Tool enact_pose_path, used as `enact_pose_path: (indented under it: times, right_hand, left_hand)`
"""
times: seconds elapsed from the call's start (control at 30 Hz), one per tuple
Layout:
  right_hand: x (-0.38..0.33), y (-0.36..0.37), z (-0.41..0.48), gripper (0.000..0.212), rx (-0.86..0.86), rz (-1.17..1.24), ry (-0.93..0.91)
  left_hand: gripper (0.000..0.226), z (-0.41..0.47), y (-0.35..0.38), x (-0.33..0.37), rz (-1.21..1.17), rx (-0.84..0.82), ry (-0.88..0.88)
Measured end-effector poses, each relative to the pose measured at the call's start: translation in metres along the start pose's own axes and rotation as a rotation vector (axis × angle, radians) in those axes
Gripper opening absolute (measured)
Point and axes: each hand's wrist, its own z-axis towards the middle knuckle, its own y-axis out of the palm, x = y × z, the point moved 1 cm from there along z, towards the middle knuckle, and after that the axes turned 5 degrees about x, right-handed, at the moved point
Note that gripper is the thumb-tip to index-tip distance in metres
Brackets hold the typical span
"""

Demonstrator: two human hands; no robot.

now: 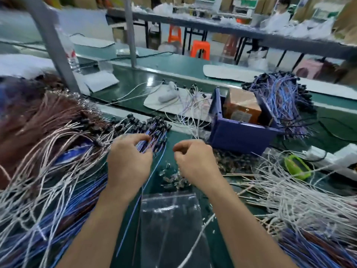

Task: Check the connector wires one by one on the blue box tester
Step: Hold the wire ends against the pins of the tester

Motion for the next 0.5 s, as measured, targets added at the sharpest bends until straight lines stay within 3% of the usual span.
enact_pose_path:
  times: [0.2,0.4,0.5]
  right_hand:
    - [-0.019,0.034,0.048,0.019,-0.104,-0.148,0.057]
    - [-0.026,0.053,0.064,0.035,-0.3,-0.404,-0.017]
    - [-0.02,0.053,0.065,0.036,-0.295,-0.429,-0.005]
  left_hand:
    - [0.045,0.03,0.006,-0.016,0.235,-0.2,-0.089]
    - [0.039,0.034,0.015,-0.027,0.075,-0.17,-0.102]
    - [0.035,0.028,0.017,-0.032,-0.008,-0.131,-0.064]
